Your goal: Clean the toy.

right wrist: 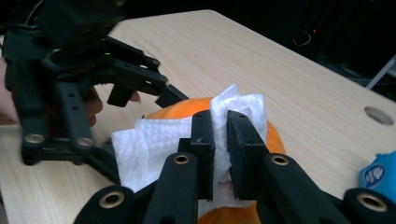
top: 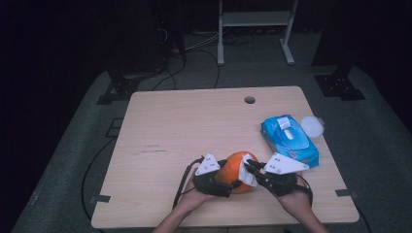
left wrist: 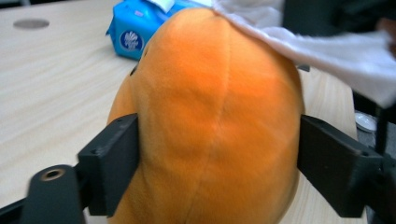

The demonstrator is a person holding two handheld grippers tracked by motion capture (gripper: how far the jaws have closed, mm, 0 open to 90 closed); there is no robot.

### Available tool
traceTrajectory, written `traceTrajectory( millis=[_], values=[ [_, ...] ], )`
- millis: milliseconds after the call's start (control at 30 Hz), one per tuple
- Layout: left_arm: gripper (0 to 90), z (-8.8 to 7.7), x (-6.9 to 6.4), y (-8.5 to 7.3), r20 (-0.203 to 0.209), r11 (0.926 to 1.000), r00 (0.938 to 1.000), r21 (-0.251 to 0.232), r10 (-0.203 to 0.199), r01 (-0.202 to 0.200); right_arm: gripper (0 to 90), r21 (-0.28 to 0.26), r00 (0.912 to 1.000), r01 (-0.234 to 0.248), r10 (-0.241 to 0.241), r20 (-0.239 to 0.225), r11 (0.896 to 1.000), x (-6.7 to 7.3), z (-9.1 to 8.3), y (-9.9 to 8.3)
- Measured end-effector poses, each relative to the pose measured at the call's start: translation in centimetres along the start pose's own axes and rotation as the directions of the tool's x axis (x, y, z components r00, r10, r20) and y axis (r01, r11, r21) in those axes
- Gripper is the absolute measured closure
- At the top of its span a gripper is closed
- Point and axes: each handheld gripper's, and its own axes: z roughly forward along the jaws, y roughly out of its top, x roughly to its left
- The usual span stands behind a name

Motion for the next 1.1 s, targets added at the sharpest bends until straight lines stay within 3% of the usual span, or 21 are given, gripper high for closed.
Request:
traceTrajectory(
  millis=[33, 67, 100, 133, 233, 333, 400, 500, 600, 633, 733, 767, 900, 933, 967, 1100],
  values=[
    [11.8, 0.0, 0.0, 0.0, 0.0, 1.0, 1.0, 0.0, 0.0, 0.0, 80.5, -0.002, 1.0, -0.01, 0.01, 0.002, 1.0, -0.4, -0.2, -0.1],
    [9.7, 0.0, 0.2, 0.0, 0.003, 0.9988, 0.999, 0.018, 0.045, -0.045, 80.4, -0.001, 0.9996, -0.027, 0.027, 0.003, 1.0, -0.9, -0.4, -0.4],
    [8.2, 0.0, 0.2, 0.0, 0.003, 0.9988, 0.999, 0.018, 0.045, -0.045, 80.4, -0.001, 0.9996, -0.027, 0.027, 0.003, 1.0, -0.9, -0.4, -0.4],
    [7.8, 0.2, 0.5, -0.3, 0.013, 0.9969, 0.9978, 0.044, 0.065, -0.065, 80.4, -0.004, 0.9977, -0.067, 0.067, -0.003, 0.998, -1.7, -0.8, -0.8],
    [6.1, 1.0, 0.6, -0.8, 0.021, 0.9957, 0.9976, 0.063, 0.066, -0.067, 80.3, -0.013, 0.9925, -0.118, 0.117, -0.035, 0.993, -2.6, -1.0, -1.2],
    [5.3, 1.4, 0.6, -1.2, 0.027, 0.9973, 0.9987, 0.058, 0.043, -0.045, 80.3, -0.009, 0.9937, -0.105, 0.105, -0.039, 0.994, -2.3, -0.9, -1.2],
    [10.2, 1.3, 0.2, -1.2, 0.01, 0.9973, 0.9983, 0.046, 0.057, -0.057, 80.3, -0.009, 0.9948, -0.099, 0.099, -0.026, 0.995, -2.1, -0.8, -1.1],
    [28.5, 1.0, -0.5, -0.9, -0.023, 0.9965, 0.9964, 0.02, 0.082, -0.081, 80.3, -0.027, 0.9932, -0.116, 0.115, -0.014, 0.993, -2.4, -1.1, -1.0],
    [32.9, 0.1, -0.9, 0.3, -0.022, 0.9947, 0.9945, -0.006, 0.103, -0.103, 80.3, -0.059, 0.991, -0.134, 0.133, -0.01, 0.989, -2.8, -1.6, -0.8],
    [32.9, -1.1, -1.0, 1.4, -0.003, 0.9938, 0.9942, -0.028, 0.107, -0.107, 80.3, -0.068, 0.9894, -0.146, 0.145, -0.009, 0.987, -3.0, -1.8, -0.8],
    [32.9, -2.0, -1.3, 2.2, -0.009, 0.9901, 0.9904, -0.025, 0.138, -0.138, 80.7, -0.083, 0.9798, -0.199, 0.196, -0.04, 0.977, -3.7, -1.8, -1.1],
    [32.9, -2.4, -1.7, 2.4, -0.022, 0.9886, 0.9884, -0.005, 0.15, -0.15, 80.9, -0.09, 0.9761, -0.214, 0.21, -0.057, 0.973, -3.7, -1.8, -1.2],
    [33.7, -2.2, -1.6, 2.0, -0.023, 0.9899, 0.9907, 0.048, 0.134, -0.133, 81.1, -0.093, 0.9844, -0.173, 0.169, -0.049, 0.981, -2.4, -1.7, -0.6],
    [34.0, -2.1, -1.4, 1.7, -0.02, 0.9907, 0.9925, 0.066, 0.12, -0.119, 81.0, -0.089, 0.9906, -0.134, 0.131, -0.038, 0.987, -1.4, -1.6, -0.1],
    [34.1, -2.1, -1.3, 1.7, -0.019, 0.9905, 0.9929, 0.074, 0.117, -0.116, 81.1, -0.091, 0.9919, -0.125, 0.122, -0.035, 0.988, -1.2, -1.6, 0.0],
    [34.6, -2.0, -1.2, 1.6, -0.018, 0.9921, 0.9945, 0.073, 0.104, -0.102, 81.0, -0.085, 0.9954, -0.095, 0.094, -0.017, 0.992, -0.6, -1.4, 0.1]
  ],
)
